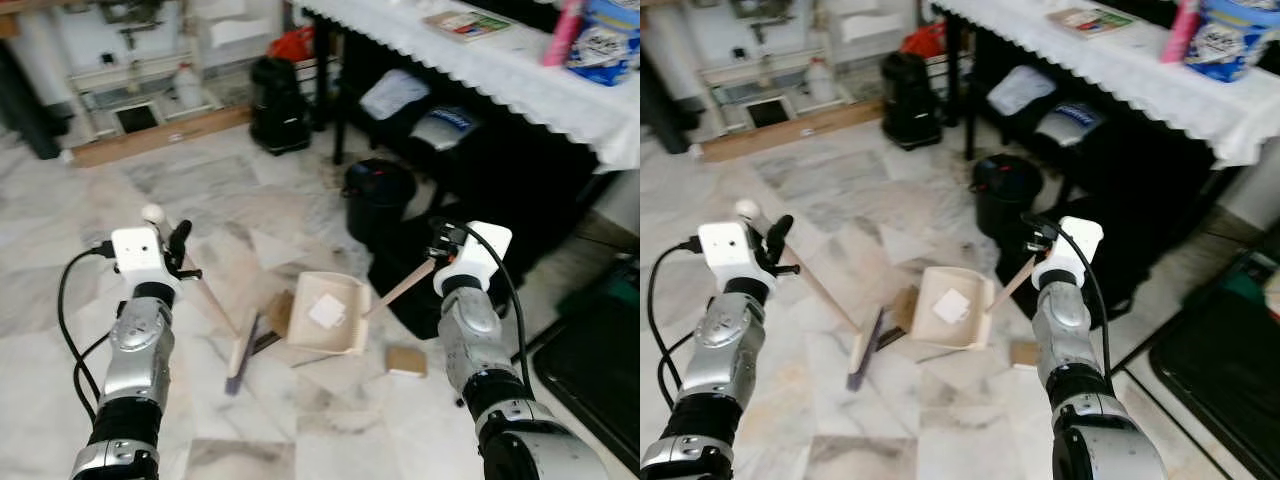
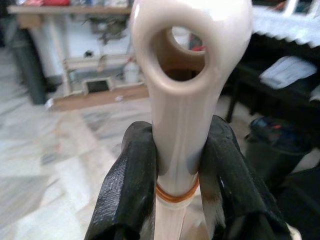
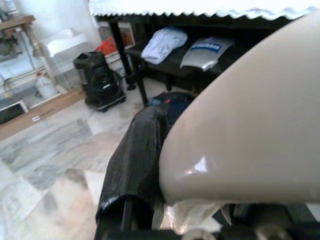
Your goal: Sweep floor
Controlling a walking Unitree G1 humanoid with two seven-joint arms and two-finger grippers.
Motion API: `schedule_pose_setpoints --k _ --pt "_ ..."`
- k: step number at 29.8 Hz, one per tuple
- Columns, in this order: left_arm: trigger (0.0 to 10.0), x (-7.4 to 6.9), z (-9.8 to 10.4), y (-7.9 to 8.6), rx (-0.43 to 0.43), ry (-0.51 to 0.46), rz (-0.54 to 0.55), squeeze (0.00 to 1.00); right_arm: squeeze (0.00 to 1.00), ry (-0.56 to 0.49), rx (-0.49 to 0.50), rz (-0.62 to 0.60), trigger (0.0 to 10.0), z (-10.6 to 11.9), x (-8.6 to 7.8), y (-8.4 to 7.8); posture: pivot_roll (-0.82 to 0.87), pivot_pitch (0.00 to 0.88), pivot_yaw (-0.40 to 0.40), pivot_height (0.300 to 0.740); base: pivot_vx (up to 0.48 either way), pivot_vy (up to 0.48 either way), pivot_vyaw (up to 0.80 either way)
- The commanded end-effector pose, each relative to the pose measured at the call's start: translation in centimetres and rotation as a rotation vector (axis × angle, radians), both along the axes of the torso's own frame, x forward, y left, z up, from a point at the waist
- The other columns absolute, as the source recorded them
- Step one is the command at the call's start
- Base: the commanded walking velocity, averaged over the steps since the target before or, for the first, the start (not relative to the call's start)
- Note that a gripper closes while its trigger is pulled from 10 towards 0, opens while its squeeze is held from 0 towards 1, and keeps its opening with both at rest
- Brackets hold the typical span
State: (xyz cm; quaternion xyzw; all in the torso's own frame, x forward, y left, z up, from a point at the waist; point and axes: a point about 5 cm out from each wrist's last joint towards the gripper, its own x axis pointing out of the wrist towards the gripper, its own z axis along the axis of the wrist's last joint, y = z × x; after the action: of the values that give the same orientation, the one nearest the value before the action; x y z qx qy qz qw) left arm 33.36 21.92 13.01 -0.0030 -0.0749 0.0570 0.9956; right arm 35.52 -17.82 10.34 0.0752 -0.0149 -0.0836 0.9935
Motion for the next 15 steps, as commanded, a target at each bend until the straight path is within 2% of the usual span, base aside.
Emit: schedule_pose_setpoints --k 1,7,10,15 --pt "10.0 0.3 1.0 -0.2 0.036 -0.053 -0.003 0.00 0.00 -0.093 0.010 -0.022 10.0 1.5 0.1 -0.2 -0.01 0.000 0.035 0.740 0.000 0.000 0.71" --pt "10.0 0.2 0.4 -1.3 0.057 -0.048 -0.049 0.00 0.00 -0.148 0.018 -0.053 10.0 1.4 -1.4 -0.8 -0.04 0.000 0.053 0.740 0.000 0.000 0.72" --pt "10.0 0.5 0.2 -1.3 0.083 -0.032 -0.056 0.00 0.00 -0.125 0.016 -0.053 10.0 1.1 -1.4 -0.6 -0.02 0.000 0.034 0.740 0.000 0.000 0.78" --pt "10.0 0.0 0.3 -1.2 0.127 -0.059 -0.041 0.00 0.00 -0.114 0.007 -0.014 10.0 0.9 -1.6 0.0 0.01 0.000 -0.006 0.740 0.000 0.000 0.79"
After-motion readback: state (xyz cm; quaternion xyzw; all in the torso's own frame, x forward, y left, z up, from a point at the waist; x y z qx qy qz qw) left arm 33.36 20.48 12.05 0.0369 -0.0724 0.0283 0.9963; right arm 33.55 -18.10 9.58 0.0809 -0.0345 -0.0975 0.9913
